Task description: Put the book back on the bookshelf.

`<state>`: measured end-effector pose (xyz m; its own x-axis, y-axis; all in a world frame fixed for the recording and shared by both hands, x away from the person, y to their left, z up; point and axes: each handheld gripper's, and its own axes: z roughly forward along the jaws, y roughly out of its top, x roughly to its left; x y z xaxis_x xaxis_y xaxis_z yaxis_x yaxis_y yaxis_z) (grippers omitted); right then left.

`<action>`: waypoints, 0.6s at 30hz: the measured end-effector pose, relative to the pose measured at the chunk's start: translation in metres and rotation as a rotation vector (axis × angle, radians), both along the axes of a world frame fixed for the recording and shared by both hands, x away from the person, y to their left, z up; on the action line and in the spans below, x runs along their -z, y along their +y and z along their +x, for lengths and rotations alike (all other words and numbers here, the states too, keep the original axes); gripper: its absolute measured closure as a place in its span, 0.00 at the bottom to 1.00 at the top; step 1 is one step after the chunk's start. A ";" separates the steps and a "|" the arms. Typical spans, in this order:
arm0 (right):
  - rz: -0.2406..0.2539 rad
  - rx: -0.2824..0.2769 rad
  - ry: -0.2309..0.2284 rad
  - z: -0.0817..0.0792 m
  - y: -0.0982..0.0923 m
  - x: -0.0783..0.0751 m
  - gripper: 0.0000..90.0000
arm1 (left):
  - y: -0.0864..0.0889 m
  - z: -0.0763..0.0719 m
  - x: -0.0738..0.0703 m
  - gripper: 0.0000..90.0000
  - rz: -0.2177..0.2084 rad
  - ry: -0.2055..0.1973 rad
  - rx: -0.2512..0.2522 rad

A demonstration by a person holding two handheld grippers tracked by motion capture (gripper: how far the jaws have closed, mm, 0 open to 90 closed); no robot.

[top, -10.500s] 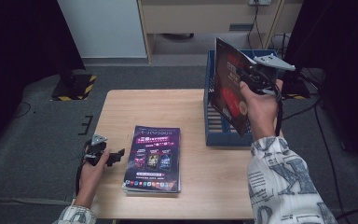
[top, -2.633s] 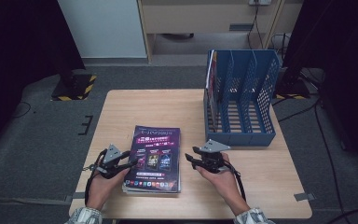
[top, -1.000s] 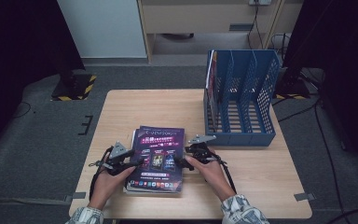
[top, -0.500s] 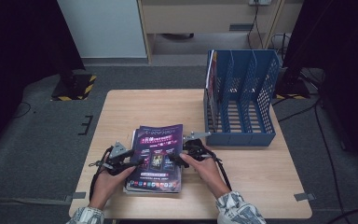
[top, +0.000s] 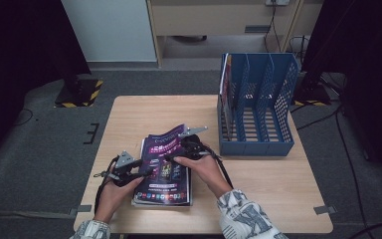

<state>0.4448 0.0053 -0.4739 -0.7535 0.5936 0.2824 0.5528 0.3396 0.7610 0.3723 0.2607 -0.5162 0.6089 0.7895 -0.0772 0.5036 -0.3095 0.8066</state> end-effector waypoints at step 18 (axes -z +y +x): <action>-0.092 0.021 -0.014 0.014 0.026 -0.004 0.54 | 0.002 0.002 0.002 0.43 -0.026 -0.001 -0.005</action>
